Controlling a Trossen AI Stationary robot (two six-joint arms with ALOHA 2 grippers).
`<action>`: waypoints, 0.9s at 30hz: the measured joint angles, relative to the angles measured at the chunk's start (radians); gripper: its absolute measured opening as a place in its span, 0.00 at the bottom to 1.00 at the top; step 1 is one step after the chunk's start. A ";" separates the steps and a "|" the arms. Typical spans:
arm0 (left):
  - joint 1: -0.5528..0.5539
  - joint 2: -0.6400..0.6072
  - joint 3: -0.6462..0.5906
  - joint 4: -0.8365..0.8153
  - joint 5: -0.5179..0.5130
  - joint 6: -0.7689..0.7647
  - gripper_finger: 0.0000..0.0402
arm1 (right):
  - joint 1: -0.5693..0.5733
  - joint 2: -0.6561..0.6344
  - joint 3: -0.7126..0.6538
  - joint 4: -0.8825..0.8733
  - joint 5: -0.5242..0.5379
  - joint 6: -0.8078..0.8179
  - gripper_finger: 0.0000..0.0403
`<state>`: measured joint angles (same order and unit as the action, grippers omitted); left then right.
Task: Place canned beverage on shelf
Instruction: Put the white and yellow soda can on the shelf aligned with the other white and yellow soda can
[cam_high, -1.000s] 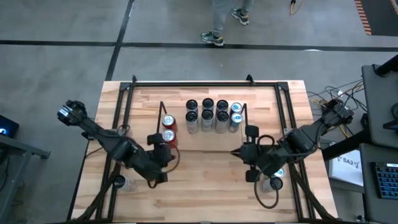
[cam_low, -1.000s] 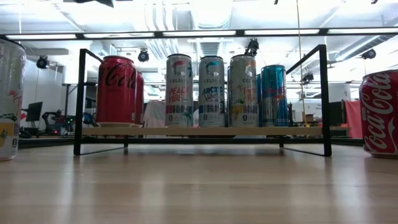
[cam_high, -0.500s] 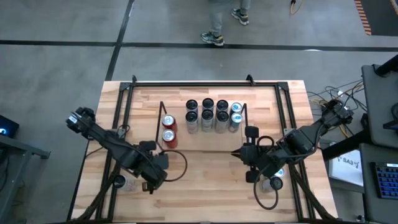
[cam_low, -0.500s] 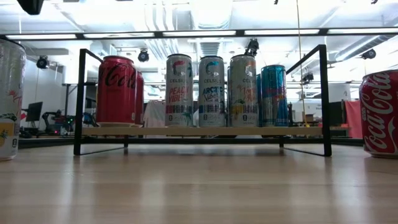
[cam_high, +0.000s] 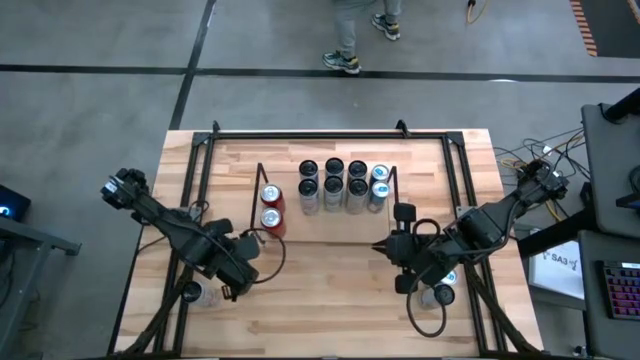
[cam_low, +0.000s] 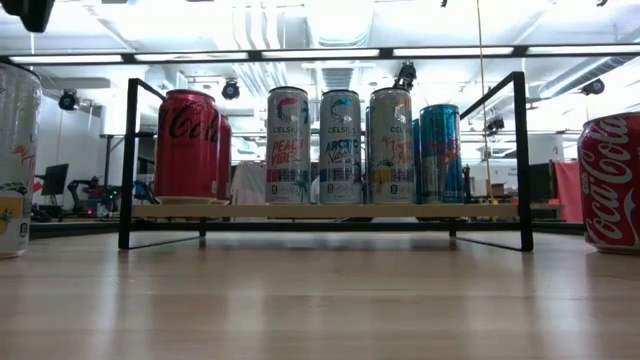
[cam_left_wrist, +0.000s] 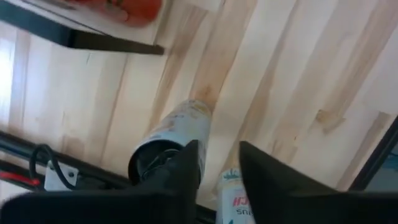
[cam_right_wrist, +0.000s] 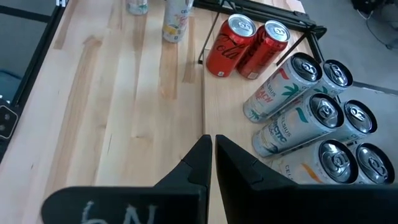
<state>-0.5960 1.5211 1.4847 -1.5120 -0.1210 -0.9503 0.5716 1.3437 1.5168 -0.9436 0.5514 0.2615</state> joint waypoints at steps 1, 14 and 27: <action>-0.002 0.000 -0.005 -0.001 0.001 -0.009 0.31 | 0.000 0.000 -0.002 0.000 0.000 0.000 0.03; -0.050 -0.033 -0.139 -0.058 -0.054 0.012 0.90 | 0.000 0.001 -0.017 -0.002 -0.006 -0.002 0.03; -0.051 -0.083 -0.293 0.061 -0.079 -0.008 0.88 | 0.000 0.001 -0.018 -0.002 -0.005 0.007 0.03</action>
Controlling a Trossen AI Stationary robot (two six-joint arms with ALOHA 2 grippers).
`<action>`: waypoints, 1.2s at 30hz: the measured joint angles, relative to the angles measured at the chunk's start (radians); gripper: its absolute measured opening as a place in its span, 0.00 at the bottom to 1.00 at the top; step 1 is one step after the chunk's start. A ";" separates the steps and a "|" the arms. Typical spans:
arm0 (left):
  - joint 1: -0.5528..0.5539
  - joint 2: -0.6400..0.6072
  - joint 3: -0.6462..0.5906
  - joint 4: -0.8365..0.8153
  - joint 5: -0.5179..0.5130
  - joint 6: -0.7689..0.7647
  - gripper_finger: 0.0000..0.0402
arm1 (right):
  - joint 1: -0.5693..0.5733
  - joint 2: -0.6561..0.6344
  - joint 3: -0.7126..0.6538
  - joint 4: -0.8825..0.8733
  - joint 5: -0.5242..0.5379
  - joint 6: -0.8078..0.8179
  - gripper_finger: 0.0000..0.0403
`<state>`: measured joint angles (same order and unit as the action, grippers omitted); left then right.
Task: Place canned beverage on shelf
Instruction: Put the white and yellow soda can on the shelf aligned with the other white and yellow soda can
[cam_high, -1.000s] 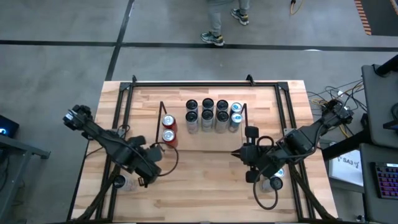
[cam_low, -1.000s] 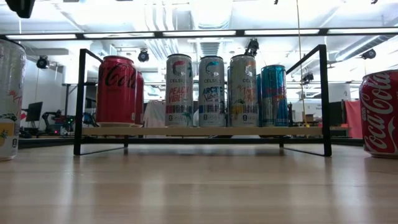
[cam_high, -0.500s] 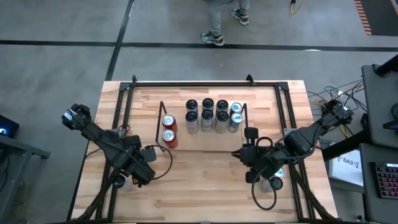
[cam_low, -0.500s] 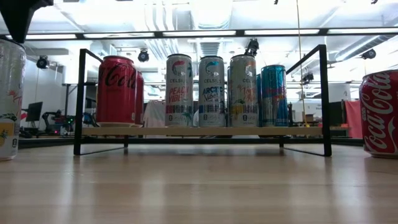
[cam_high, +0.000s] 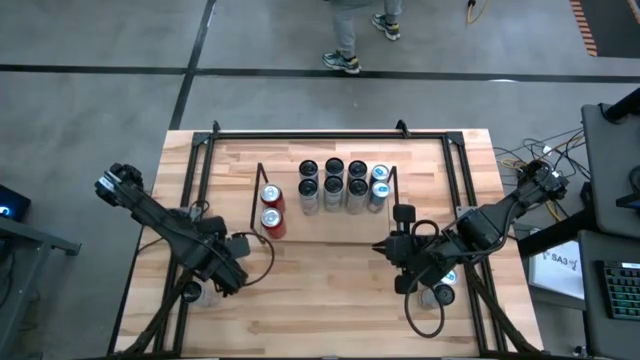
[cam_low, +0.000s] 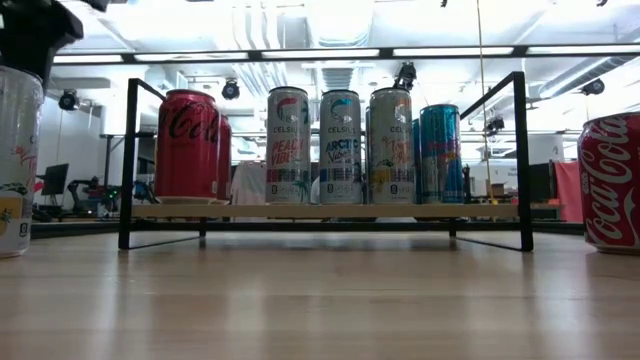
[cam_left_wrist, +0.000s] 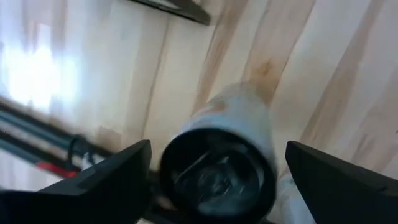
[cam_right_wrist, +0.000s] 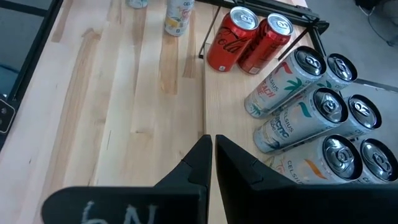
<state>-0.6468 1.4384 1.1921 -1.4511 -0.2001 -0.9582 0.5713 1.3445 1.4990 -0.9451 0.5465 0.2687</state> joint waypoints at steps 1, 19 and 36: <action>0.000 0.000 -0.011 0.019 0.000 0.004 0.88 | 0.000 0.000 0.000 0.000 0.000 0.000 0.03; -0.006 0.014 0.110 0.058 0.007 0.075 0.62 | 0.000 0.000 -0.070 0.048 0.004 0.009 0.03; -0.035 0.236 0.590 0.212 -0.339 0.642 0.62 | 0.000 0.000 -0.251 0.461 -0.089 -0.041 0.03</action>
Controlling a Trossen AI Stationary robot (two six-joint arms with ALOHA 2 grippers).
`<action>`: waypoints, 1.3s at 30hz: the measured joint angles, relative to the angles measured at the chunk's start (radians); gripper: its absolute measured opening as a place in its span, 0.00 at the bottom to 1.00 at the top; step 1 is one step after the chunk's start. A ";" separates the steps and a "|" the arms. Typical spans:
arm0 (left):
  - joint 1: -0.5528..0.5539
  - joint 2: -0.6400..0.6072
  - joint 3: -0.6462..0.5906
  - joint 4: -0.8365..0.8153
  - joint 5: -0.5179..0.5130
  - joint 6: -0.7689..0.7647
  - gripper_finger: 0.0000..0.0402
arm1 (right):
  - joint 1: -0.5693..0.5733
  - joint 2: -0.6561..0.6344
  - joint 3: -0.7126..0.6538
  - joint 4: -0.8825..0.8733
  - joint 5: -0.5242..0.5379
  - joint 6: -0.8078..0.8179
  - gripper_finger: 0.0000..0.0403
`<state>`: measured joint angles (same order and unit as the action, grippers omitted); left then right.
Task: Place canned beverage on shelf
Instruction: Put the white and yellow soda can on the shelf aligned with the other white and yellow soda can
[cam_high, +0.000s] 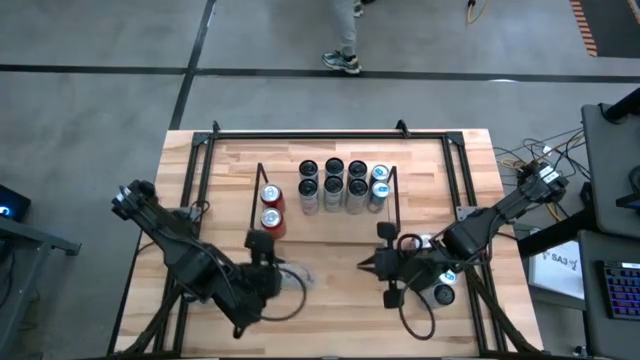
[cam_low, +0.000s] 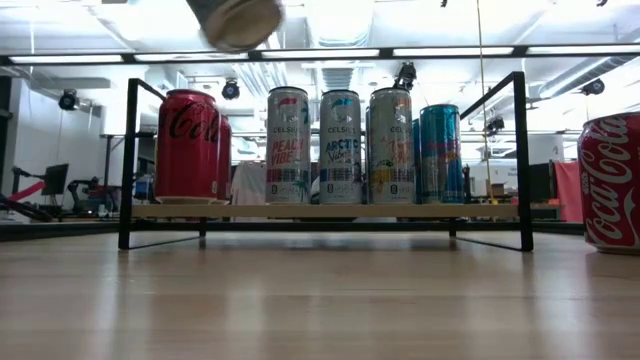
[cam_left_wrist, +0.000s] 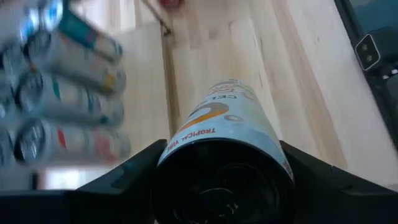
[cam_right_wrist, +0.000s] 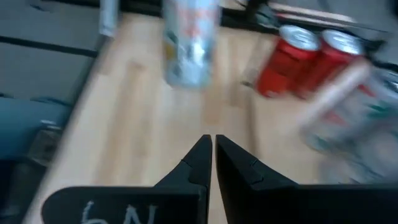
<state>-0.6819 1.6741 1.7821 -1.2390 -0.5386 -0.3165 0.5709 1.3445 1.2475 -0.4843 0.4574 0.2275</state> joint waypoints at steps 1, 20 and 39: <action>0.000 0.020 0.015 0.016 -0.004 0.040 0.62 | 0.000 0.000 -0.006 0.034 -0.038 -0.009 0.03; 0.014 0.186 0.104 0.204 -0.022 0.361 0.62 | -0.008 0.101 -0.008 0.160 -0.199 -0.011 0.53; 0.066 0.188 0.104 0.238 -0.030 0.369 0.62 | -0.104 0.231 0.043 0.243 -0.231 -0.069 0.93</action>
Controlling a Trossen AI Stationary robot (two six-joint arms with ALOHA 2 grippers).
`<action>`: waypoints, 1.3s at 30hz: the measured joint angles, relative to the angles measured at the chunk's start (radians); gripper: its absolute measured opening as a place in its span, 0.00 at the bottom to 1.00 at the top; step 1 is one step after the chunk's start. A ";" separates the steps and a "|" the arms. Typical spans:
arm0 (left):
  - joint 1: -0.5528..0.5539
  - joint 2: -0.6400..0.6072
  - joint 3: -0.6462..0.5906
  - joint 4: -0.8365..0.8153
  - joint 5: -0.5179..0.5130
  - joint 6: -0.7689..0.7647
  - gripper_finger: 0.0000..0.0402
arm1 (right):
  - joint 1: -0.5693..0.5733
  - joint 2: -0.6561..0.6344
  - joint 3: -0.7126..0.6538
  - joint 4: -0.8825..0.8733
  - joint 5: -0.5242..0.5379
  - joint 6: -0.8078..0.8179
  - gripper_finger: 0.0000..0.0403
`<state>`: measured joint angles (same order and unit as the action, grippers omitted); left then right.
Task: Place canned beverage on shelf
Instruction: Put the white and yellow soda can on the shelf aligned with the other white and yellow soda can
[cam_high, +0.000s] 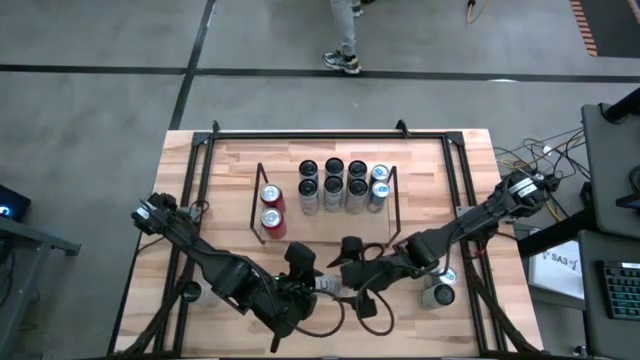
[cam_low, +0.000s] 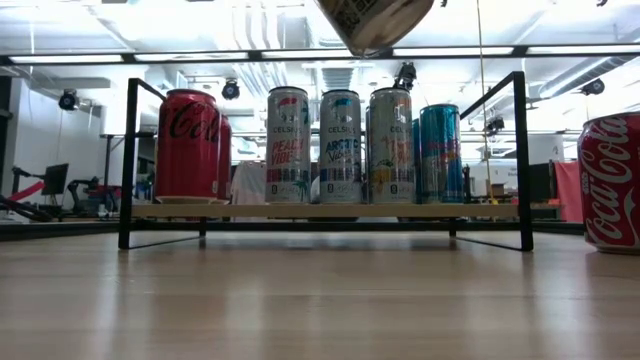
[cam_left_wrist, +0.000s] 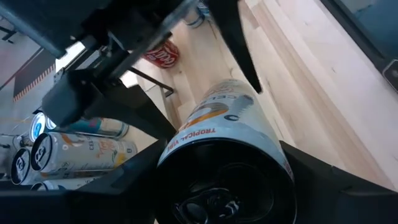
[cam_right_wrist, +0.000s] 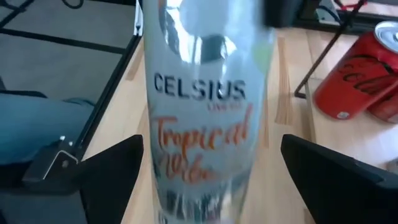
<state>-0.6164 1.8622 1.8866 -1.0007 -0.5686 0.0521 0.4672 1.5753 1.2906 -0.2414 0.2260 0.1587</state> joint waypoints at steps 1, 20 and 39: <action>0.004 0.000 0.000 0.001 0.000 0.000 0.62 | -0.004 0.007 0.000 0.012 -0.001 -0.005 0.93; 0.021 0.000 0.000 0.010 -0.014 0.018 0.65 | -0.020 0.026 0.009 0.056 -0.002 -0.033 0.58; 0.020 -0.084 0.001 -0.139 -0.198 0.014 0.78 | -0.021 0.005 0.009 -0.106 0.302 0.184 0.58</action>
<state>-0.5966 1.7781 1.8872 -1.1394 -0.7663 0.0658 0.4463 1.5799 1.2991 -0.3470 0.5282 0.3429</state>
